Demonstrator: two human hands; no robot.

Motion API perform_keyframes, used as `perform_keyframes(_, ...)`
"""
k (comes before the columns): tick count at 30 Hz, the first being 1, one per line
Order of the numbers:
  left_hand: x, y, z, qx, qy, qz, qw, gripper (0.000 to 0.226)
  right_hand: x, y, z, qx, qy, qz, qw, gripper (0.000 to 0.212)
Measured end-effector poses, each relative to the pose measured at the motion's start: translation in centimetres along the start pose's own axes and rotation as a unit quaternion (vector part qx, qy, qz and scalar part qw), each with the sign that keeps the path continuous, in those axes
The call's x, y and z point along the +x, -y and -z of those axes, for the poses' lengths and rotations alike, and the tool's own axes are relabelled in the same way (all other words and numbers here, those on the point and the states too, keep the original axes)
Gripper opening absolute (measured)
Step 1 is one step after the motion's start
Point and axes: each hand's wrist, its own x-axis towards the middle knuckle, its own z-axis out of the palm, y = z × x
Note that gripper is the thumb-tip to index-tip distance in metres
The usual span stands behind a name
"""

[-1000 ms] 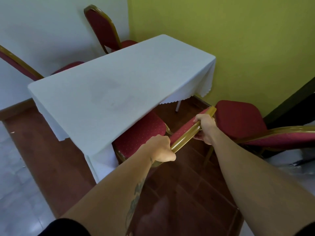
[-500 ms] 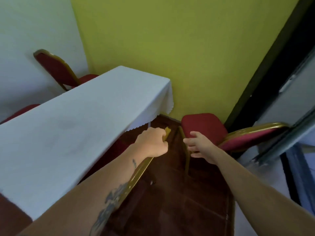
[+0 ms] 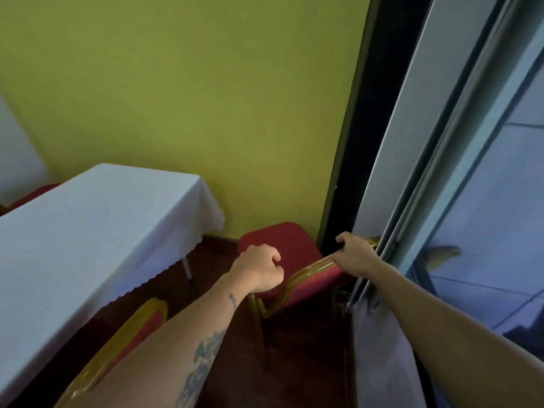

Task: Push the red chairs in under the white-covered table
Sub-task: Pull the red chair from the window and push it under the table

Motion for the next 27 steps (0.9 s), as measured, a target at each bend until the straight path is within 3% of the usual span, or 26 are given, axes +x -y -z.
perform_keyframes(4, 4.5, -1.9, -2.2, 0.003, 0.04, -0.011, 0.999, 0.053, 2.8, -1.9, 0.1, 0.032, -0.074, -0.069, 0.994, 0.034)
perform_keyframes(9, 9.8, -3.7, -5.7, 0.025, 0.123, -0.033, 0.992, 0.048, 5.9, -3.7, -1.1, 0.118, -0.144, -0.196, 0.963, 0.067)
perform_keyframes(12, 12.3, -3.9, -7.5, 0.059, 0.174, -0.03, 0.983, 0.035, 7.0, -3.7, -2.1, 0.227, -0.183, -0.28, 0.915, 0.078)
perform_keyframes(16, 14.9, -4.1, -8.5, 0.131, 0.216, -0.033, 0.967, 0.035, 8.8, -3.7, -3.7, 0.414, -0.194, -0.372, 0.808, 0.069)
perform_keyframes(19, 15.2, -4.7, -8.0, 0.158, 0.244, -0.037, 0.956, 0.04, 9.8, -4.1, -4.3, 0.504, -0.187, -0.361, 0.762, 0.073)
perform_keyframes(27, 14.0, -3.8, -7.3, 0.132, 0.221, -0.036, 0.966, 0.038, 9.0, -4.0, -4.4, 0.56, -0.139, -0.3, 0.76, 0.059)
